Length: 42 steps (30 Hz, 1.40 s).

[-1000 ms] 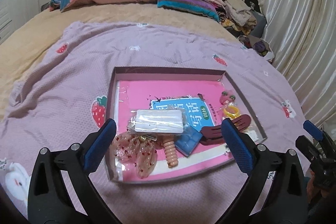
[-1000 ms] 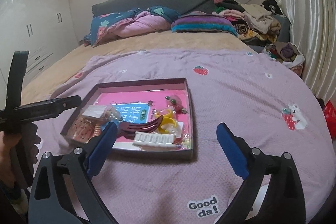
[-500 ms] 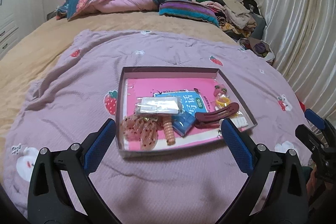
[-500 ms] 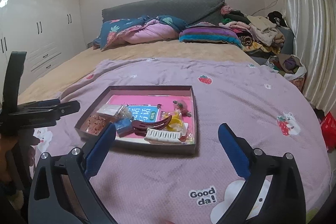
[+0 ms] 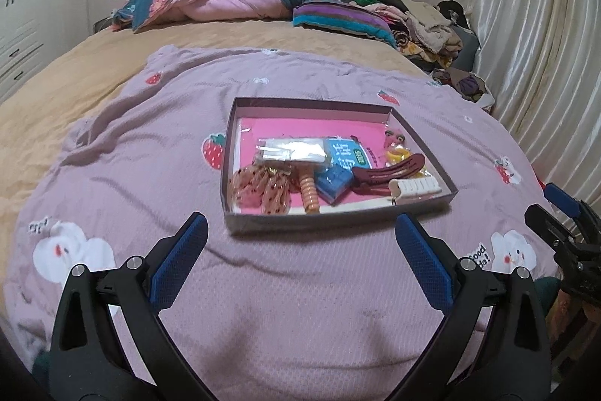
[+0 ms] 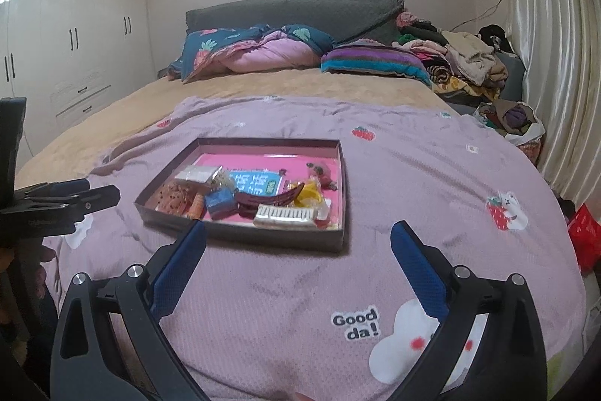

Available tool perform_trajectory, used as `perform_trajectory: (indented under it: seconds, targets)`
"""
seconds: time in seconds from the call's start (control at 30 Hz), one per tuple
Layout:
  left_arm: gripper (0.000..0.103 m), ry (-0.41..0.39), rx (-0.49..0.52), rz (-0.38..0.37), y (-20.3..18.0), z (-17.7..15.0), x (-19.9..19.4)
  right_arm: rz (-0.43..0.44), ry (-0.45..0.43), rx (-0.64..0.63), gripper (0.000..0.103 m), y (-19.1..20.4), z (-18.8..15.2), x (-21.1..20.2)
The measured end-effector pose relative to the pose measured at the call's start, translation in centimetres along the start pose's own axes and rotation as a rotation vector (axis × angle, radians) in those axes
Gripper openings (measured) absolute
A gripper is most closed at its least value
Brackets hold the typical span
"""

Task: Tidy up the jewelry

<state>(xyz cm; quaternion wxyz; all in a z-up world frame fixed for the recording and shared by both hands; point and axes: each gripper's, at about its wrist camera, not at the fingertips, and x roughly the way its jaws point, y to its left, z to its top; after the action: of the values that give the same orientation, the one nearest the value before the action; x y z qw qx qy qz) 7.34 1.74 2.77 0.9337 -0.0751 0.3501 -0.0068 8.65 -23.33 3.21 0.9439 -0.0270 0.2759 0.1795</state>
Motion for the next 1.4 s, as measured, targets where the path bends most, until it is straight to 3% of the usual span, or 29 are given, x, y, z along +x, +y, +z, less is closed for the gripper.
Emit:
perform_trajectory:
  seconds: [0.4,1.4]
  targets:
    - [0.093,0.028,0.002,0.021,-0.2,-3.8,0.8,0.013,0.073,-0.002,0.098,1.1,-3.4,1.5]
    - [0.093,0.026,0.005,0.026,-0.3,-3.7,0.6,0.028,0.107,0.0,0.098,1.2,-3.7,2.3]
